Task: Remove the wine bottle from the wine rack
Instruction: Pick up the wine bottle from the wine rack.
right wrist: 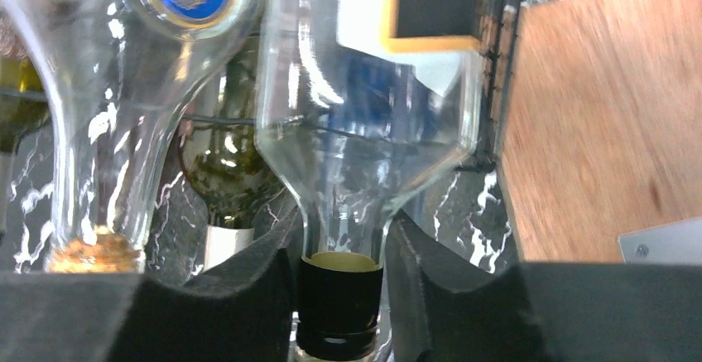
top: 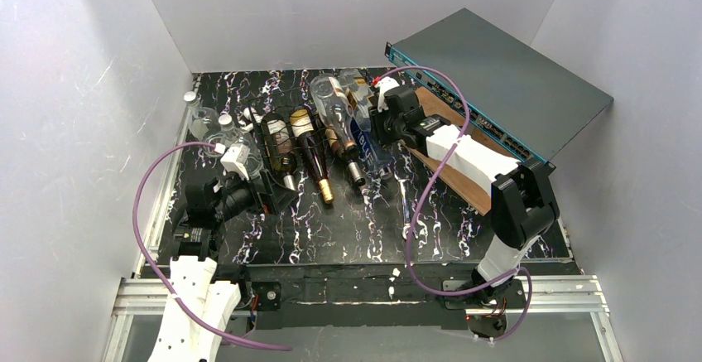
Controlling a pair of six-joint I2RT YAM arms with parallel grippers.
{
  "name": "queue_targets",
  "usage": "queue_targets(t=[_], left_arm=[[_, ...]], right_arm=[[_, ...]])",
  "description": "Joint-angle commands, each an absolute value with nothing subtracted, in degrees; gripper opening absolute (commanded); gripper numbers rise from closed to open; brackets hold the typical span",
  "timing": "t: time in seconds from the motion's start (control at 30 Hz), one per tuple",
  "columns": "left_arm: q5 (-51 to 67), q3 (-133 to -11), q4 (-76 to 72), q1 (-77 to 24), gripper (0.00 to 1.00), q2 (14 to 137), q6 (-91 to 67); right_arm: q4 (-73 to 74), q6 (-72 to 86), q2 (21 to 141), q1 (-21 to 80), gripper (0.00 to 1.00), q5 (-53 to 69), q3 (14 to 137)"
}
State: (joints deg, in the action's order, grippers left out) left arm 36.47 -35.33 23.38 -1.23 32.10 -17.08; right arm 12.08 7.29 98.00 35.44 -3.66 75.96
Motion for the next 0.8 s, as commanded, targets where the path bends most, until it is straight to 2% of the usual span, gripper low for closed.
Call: queue_targets(t=[0.0,0.07,0.17,0.77], left_arm=[[37.35,-35.81,23.55,-1.02,0.98,32.25,-16.27],[37.33,-35.85,23.63,-0.97,0.98,32.24,-16.22],[37.35,-35.86,23.64,-0.98,0.98,32.25,-16.17],[37.51,-35.84,23.64,-0.99,0.98,32.59,-16.18]], right_arm=[[9.76,6.99,98.14,35.85,0.29,-3.78,77.78],[9.67,6.78,97.77,35.86,0.16,-3.55,77.87],[9.67,6.22,96.57,35.85,0.02,-3.89,77.86],[6.42,4.52,90.41,35.86,0.01,-6.97,77.78]])
